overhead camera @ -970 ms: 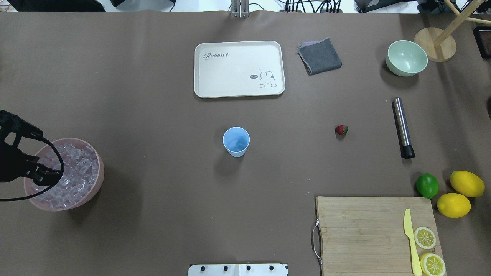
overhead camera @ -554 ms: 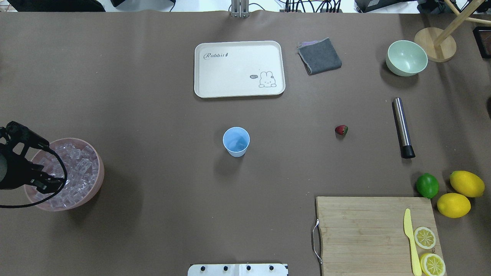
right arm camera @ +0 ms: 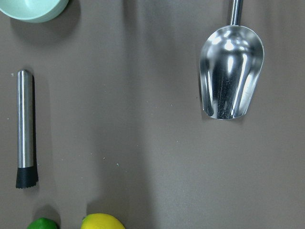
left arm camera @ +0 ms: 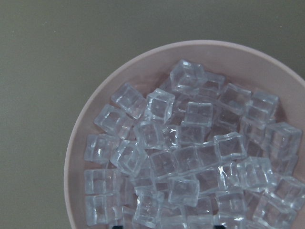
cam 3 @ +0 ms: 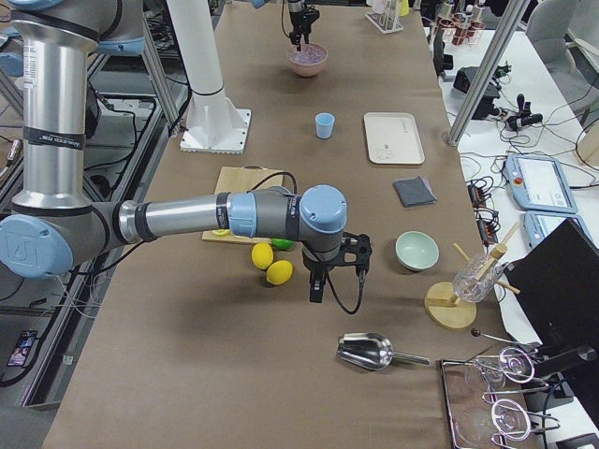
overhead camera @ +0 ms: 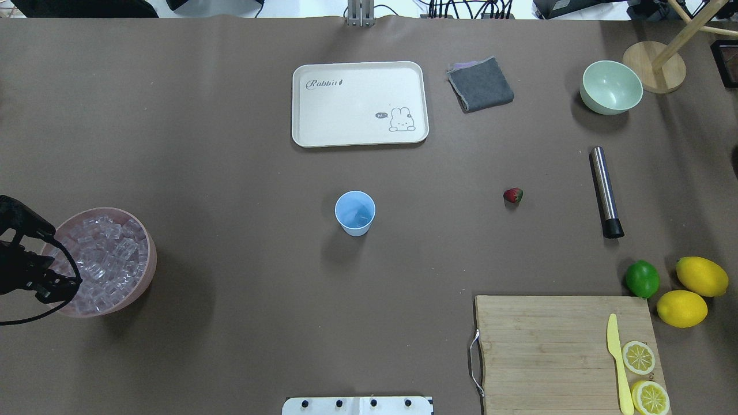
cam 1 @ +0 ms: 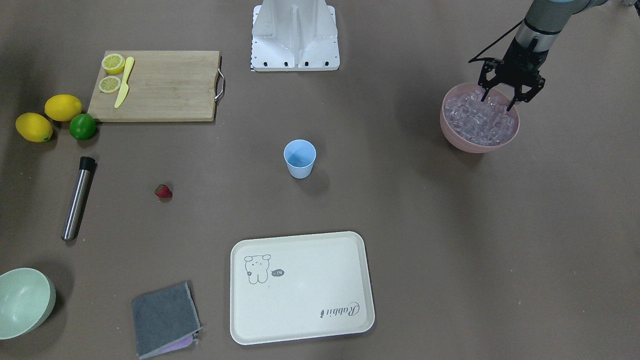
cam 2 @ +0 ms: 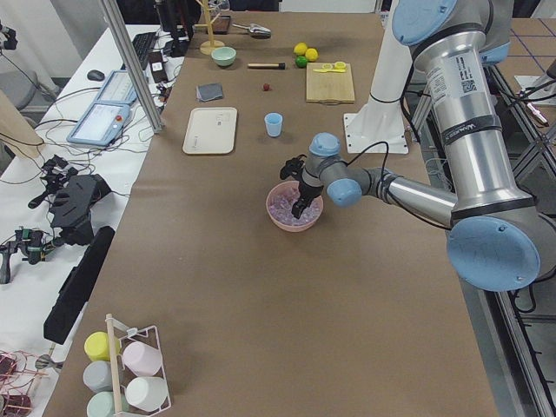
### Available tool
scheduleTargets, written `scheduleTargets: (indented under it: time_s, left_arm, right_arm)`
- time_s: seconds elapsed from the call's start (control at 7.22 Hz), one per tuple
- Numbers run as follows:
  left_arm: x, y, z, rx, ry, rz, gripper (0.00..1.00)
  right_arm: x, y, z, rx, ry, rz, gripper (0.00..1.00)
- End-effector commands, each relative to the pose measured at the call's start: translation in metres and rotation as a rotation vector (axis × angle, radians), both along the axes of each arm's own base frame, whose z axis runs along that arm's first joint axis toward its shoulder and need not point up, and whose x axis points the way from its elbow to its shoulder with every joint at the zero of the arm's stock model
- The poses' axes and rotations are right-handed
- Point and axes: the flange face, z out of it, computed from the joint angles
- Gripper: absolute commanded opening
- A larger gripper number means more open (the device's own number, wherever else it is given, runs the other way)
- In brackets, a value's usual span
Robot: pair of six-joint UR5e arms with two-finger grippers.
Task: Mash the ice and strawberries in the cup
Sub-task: 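Lower the left gripper into the ice and grasp cubes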
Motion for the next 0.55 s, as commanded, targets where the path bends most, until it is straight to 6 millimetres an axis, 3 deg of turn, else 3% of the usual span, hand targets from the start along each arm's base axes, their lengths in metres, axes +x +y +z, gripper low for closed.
scheduleTargets:
  time_s: [0.0, 0.42]
  left_arm:
    - [-0.0001, 0.0011, 0.0008, -0.003, 0.003, 0.005, 0.68]
    - [-0.0002, 0.0011, 0.0038, -0.005, -0.003, 0.004, 0.64]
  right_arm:
    - [0.0001, -0.0003, 0.0003, -0.001, 0.001, 0.0, 1.0]
    - [0.0001, -0.0003, 0.0004, -0.001, 0.001, 0.0, 1.0]
